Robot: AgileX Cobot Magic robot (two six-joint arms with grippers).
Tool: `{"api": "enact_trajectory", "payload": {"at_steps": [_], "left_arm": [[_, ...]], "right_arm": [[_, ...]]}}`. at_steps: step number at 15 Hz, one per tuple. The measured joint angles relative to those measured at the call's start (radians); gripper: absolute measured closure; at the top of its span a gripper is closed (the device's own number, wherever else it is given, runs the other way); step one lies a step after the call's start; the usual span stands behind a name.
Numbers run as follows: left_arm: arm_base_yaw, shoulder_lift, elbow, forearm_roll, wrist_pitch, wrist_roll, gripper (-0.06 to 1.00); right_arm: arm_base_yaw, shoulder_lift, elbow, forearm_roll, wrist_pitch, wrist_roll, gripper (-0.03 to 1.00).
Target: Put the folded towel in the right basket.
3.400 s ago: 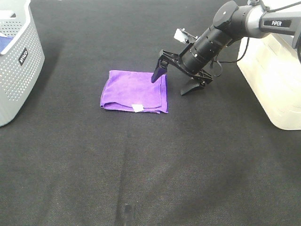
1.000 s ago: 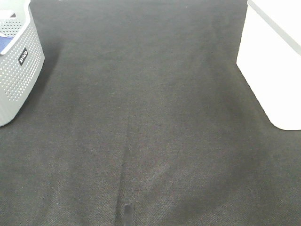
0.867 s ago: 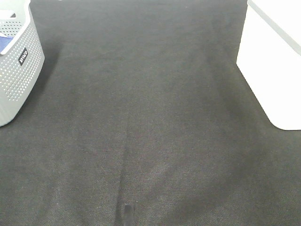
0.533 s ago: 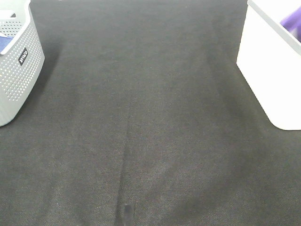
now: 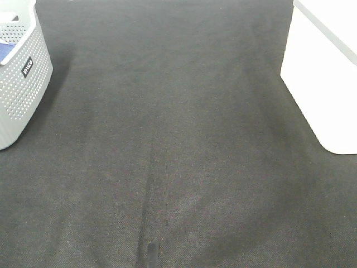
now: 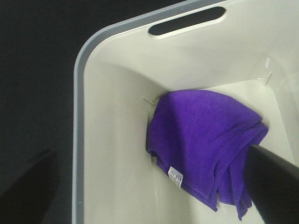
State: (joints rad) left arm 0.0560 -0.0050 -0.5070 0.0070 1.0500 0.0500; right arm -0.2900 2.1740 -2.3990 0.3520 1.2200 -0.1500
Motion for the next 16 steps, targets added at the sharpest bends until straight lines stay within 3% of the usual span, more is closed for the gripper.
{"api": "enact_trajectory", "payload": {"at_steps": [4, 8, 10, 13, 16], "left_arm": [[0.000, 0.000, 0.000, 0.000, 0.000, 0.000, -0.05], [0.000, 0.000, 0.000, 0.000, 0.000, 0.000, -0.05], [0.000, 0.000, 0.000, 0.000, 0.000, 0.000, -0.05], [0.000, 0.000, 0.000, 0.000, 0.000, 0.000, -0.05], [0.000, 0.000, 0.000, 0.000, 0.000, 0.000, -0.05]], "right_arm": [[0.214, -0.060, 0.002, -0.270, 0.000, 0.067, -0.02], [0.277, -0.248, 0.216, -0.326, -0.002, 0.095, -0.02], [0.277, -0.418, 0.475, -0.338, -0.010, 0.114, -0.02], [0.276, -0.856, 0.972, -0.352, -0.163, 0.117, -0.02], [0.276, -1.126, 1.205, -0.352, -0.175, 0.113, -0.02]]}}
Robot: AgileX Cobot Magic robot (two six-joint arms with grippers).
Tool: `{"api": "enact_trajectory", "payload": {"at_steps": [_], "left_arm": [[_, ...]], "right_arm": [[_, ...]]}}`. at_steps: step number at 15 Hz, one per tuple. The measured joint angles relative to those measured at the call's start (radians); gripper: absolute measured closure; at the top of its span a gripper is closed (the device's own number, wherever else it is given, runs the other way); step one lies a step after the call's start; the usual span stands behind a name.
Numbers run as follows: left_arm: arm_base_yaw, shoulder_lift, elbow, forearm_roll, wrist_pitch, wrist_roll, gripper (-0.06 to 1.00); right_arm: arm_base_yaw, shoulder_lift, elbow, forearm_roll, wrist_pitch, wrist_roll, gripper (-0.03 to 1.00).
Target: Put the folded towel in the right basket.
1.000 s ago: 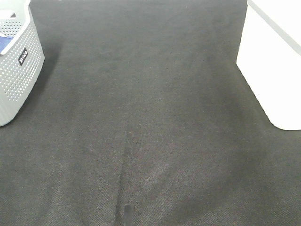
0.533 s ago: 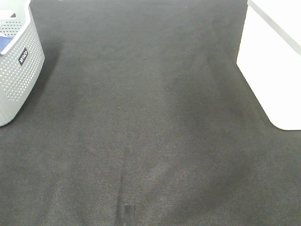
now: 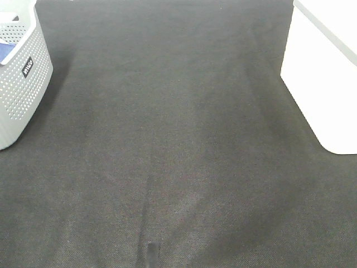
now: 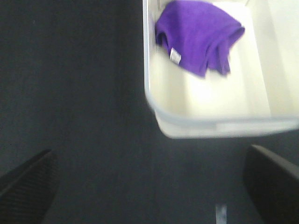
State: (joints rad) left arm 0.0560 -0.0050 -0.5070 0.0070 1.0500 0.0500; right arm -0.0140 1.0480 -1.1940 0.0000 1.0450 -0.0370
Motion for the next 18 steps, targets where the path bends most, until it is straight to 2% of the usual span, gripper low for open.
{"api": "enact_trajectory", "payload": {"at_steps": [3, 8, 12, 13, 18], "left_arm": [[0.000, 0.000, 0.000, 0.000, 0.000, 0.000, -0.05], [0.000, 0.000, 0.000, 0.000, 0.000, 0.000, -0.05], [0.000, 0.000, 0.000, 0.000, 0.000, 0.000, -0.05], [0.000, 0.000, 0.000, 0.000, 0.000, 0.000, -0.05], [0.000, 0.000, 0.000, 0.000, 0.000, 0.000, -0.05]], "right_arm": [[0.000, -0.387, 0.293, 0.000, 0.012, 0.000, -0.02], [0.000, -0.903, 0.566, 0.000, 0.047, 0.000, -0.02], [0.008, -1.025, 0.663, 0.006, 0.044, 0.023, -0.02], [0.048, -1.028, 0.688, 0.029, 0.031, 0.037, -0.02], [0.090, -1.029, 0.692, 0.037, 0.024, 0.037, -0.02]]}}
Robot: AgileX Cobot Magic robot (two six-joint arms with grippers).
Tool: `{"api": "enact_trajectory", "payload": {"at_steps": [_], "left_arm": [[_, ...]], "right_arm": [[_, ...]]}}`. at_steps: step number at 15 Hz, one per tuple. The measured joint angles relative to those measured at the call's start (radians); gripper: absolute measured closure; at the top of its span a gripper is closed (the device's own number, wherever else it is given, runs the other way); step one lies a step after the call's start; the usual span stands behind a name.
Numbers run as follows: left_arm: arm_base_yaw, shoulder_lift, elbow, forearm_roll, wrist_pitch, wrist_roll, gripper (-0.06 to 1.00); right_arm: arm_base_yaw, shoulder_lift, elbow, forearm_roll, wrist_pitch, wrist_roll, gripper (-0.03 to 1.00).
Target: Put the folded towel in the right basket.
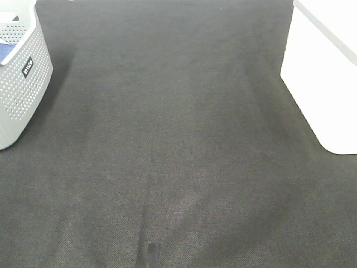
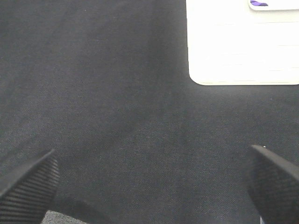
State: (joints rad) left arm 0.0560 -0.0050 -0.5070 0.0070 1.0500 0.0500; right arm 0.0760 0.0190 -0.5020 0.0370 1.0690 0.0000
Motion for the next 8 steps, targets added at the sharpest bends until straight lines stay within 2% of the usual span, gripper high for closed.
{"api": "enact_trajectory", "payload": {"at_steps": [8], "left_arm": [[0.000, 0.000, 0.000, 0.000, 0.000, 0.000, -0.05]], "right_arm": [[0.000, 0.000, 0.000, 0.000, 0.000, 0.000, -0.02]]}}
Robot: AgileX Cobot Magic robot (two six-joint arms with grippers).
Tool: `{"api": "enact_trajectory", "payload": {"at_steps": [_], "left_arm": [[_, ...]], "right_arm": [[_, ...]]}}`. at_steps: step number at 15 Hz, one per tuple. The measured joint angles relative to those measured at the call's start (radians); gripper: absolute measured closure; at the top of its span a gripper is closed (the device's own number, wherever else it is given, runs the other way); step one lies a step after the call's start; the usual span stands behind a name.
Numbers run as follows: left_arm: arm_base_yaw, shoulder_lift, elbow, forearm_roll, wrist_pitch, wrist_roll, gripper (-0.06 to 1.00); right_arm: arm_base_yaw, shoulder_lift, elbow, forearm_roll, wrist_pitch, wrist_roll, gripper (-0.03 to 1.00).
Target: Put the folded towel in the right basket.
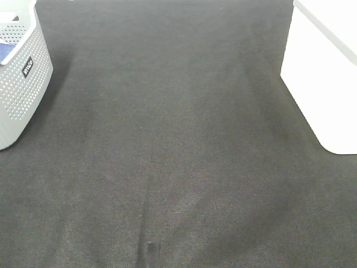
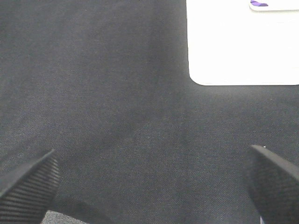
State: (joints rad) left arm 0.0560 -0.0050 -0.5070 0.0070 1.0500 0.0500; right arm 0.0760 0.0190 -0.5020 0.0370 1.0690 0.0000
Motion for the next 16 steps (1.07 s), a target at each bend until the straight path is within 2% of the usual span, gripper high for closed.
{"api": "enact_trajectory", "payload": {"at_steps": [16], "left_arm": [[0.000, 0.000, 0.000, 0.000, 0.000, 0.000, -0.05]], "right_arm": [[0.000, -0.023, 0.000, -0.012, 0.000, -0.012, -0.02]]}}
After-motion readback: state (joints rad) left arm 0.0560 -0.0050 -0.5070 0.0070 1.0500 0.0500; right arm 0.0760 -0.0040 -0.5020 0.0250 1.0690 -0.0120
